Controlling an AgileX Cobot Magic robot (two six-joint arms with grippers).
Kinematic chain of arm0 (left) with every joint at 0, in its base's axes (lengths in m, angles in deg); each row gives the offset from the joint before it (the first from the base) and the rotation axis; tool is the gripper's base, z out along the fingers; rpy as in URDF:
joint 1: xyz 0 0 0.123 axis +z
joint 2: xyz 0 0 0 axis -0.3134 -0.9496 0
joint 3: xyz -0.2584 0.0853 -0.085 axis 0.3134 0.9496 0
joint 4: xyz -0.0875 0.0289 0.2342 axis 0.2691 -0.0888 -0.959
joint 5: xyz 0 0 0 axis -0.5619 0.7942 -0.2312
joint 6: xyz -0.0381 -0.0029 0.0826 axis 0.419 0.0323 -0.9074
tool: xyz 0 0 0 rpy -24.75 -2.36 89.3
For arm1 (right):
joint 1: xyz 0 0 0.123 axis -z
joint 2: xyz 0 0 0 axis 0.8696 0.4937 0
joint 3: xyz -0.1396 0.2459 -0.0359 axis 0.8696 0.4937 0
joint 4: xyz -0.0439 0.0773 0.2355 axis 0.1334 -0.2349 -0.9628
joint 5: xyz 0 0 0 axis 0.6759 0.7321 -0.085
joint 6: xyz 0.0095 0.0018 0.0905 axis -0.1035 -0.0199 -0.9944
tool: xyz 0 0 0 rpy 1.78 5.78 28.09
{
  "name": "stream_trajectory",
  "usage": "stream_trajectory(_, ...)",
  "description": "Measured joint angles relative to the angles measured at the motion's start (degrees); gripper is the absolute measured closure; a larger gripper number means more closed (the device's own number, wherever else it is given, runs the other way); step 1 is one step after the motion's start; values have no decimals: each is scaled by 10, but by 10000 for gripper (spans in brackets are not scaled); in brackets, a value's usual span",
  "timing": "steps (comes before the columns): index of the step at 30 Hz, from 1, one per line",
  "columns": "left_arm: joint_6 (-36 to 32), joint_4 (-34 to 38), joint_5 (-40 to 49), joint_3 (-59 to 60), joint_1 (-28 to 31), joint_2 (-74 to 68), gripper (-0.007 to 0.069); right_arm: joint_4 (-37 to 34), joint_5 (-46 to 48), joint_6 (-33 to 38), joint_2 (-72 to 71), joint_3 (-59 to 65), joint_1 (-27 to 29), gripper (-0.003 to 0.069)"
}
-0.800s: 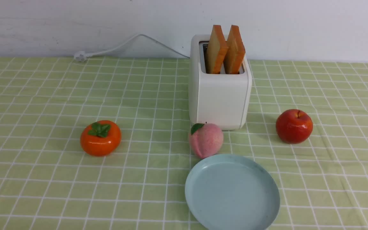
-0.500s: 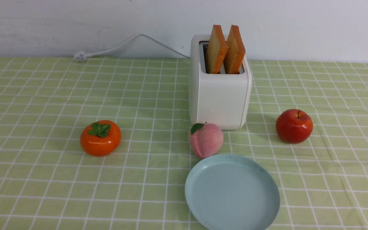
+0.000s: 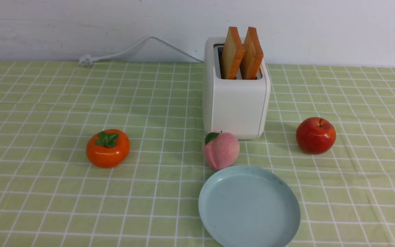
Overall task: Take toasted bread from bread machine on green coffee tablecloth place on plate.
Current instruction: 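Reach for a toast slice standing in the toaster with the left gripper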
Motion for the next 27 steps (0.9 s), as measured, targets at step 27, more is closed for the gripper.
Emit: stream_trajectory(27, 115, 243, -220, 0, 0, 0, 387, 8, -4, 0, 0, 0, 0, 419)
